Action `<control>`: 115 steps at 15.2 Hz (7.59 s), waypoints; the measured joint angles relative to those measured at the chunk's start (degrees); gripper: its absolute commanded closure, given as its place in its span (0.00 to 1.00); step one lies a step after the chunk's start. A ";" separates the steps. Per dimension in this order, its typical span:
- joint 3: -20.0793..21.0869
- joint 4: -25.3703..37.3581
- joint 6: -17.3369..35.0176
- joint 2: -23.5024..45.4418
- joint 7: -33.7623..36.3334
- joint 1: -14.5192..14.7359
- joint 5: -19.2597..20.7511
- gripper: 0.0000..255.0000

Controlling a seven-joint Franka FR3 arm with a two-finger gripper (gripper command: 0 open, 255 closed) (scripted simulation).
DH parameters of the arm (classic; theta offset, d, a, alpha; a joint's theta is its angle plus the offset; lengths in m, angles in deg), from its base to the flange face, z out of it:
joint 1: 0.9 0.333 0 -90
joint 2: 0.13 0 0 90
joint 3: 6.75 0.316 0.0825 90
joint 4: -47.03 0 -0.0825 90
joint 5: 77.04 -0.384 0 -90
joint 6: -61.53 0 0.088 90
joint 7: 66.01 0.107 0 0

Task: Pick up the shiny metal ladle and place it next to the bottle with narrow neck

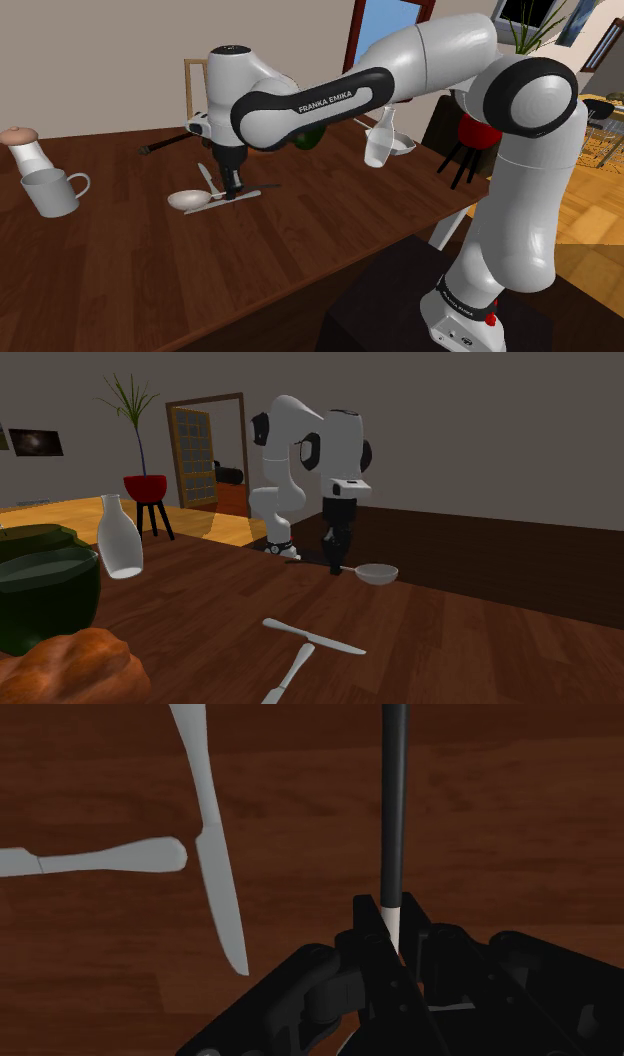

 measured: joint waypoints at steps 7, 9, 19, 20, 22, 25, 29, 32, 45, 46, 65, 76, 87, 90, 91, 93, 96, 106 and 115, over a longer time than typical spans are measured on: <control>0.18 3.91 -4.95 -1.12 -0.67 0.00 -0.61 1.00; 0.22 4.98 -6.37 -1.50 -0.86 -0.01 -0.78 1.00; 0.43 12.39 -14.04 -1.80 -1.47 0.26 -1.14 1.00; 0.42 13.21 -14.67 -1.60 -1.52 0.29 -1.10 1.00; 0.43 14.92 -16.28 -1.49 -1.73 0.31 -1.14 1.00; 0.48 17.81 -18.90 -1.24 -1.88 0.46 -1.11 1.00; 0.56 21.99 -22.31 -0.42 -1.95 0.80 -0.91 1.00; 0.61 25.36 -24.96 0.30 -2.07 1.05 -0.74 1.00; 0.35 32.96 -33.11 -0.42 -4.14 0.34 -1.07 1.00; 0.08 28.55 -31.62 -3.44 -5.03 -0.81 -2.00 1.00; -12.92 -10.62 -26.11 -38.56 -26.97 -10.69 -7.86 1.00; -23.17 -18.65 -28.30 -49.26 -40.25 -14.86 -3.84 1.00; -35.31 -19.08 -31.00 -53.92 -54.94 -19.05 2.65 1.00; -38.92 -17.72 -31.56 -53.79 -59.09 -19.87 4.35 1.00; -40.34 -17.15 -31.52 -53.45 -60.63 -20.06 4.91 1.00; -42.32 -16.25 -31.90 -53.36 -62.99 -20.46 5.80 1.00; -43.37 -17.92 -30.48 -53.80 -63.82 -20.77 6.46 1.00; -44.56 -26.99 -23.85 -56.33 -63.37 -21.87 8.10 1.00; -46.02 -34.71 -17.40 -57.63 -62.87 -22.74 9.68 1.00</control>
